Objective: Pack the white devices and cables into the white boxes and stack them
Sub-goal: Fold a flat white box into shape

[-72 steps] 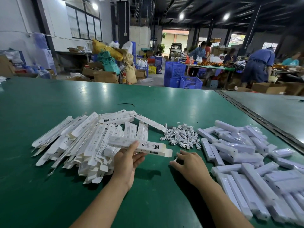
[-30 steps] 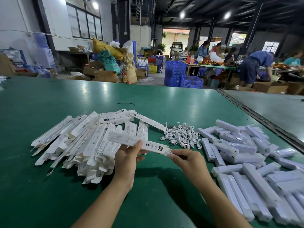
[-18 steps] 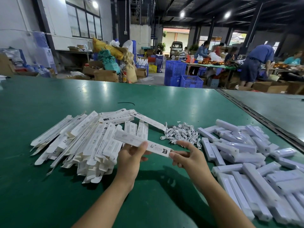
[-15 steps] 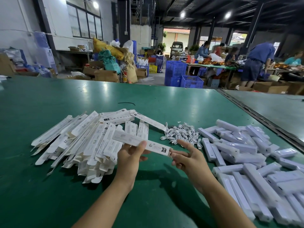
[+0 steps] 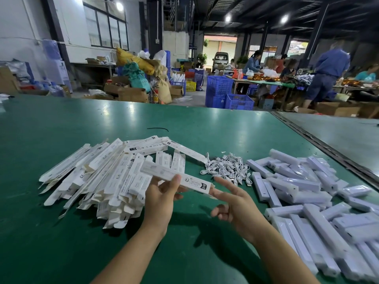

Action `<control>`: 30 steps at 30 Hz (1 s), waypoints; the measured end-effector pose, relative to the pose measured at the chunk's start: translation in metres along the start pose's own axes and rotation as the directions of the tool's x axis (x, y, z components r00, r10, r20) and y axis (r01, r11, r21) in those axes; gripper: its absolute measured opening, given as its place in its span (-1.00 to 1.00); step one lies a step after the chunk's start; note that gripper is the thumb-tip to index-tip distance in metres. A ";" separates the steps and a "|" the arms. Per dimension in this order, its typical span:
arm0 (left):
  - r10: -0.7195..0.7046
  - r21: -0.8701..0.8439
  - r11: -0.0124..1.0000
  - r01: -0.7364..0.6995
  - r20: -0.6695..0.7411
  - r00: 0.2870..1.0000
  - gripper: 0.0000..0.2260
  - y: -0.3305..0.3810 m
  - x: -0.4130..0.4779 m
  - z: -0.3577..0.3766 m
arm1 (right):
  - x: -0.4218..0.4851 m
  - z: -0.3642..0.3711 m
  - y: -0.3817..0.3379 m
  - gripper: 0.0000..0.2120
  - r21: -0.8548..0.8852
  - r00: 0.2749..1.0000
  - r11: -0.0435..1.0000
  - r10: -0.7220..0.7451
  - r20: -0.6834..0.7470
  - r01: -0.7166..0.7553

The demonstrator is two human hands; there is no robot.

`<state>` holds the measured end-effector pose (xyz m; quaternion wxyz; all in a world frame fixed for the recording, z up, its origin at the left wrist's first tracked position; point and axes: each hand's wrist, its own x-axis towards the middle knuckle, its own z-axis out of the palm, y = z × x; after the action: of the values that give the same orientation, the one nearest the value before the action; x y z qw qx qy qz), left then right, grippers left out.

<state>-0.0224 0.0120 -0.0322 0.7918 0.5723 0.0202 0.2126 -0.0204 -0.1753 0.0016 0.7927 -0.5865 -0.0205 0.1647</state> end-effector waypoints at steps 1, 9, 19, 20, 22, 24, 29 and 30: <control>0.005 0.000 1.000 -0.005 0.000 1.000 -0.58 -0.001 0.000 0.000 | -0.002 0.001 0.001 -0.73 -0.168 0.995 0.982 -0.096 -0.019 0.092; -0.037 0.116 0.993 0.030 0.052 0.998 -0.17 -0.002 -0.001 -0.001 | -0.002 0.001 0.009 -0.79 -0.739 0.815 0.492 -0.564 0.132 0.460; 0.060 0.577 0.791 -0.202 0.255 0.965 -0.48 0.009 -0.013 0.000 | 0.004 0.006 0.018 -0.76 -0.702 0.738 0.516 -0.675 0.020 0.491; 0.070 0.579 0.789 -0.206 0.249 0.966 -0.49 0.008 -0.013 0.000 | 0.004 0.005 0.019 -0.76 -0.701 0.743 0.526 -0.669 0.009 0.482; 0.068 0.564 0.798 -0.214 0.268 0.961 -0.54 0.007 -0.015 0.001 | 0.006 0.005 0.021 -0.77 -0.695 0.767 0.559 -0.642 -0.016 0.453; 0.034 0.539 0.821 -0.188 0.284 0.958 -0.56 0.007 -0.015 0.001 | 0.006 0.005 0.023 -0.74 -0.673 0.785 0.602 -0.618 -0.051 0.431; -0.107 0.527 0.842 -0.118 0.377 0.920 -0.27 0.009 -0.019 0.002 | 0.003 0.005 0.020 -0.76 -0.650 0.802 0.607 -0.597 0.006 0.457; -0.120 0.500 0.861 -0.095 0.381 0.917 -0.25 0.010 -0.019 0.003 | 0.001 0.004 0.019 -0.78 -0.654 0.790 0.578 -0.611 0.050 0.488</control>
<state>-0.0415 0.0052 -0.0263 0.6011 0.7915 -0.0827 0.0730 -0.0251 -0.1661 -0.0148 0.5554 -0.7947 -0.1844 -0.1611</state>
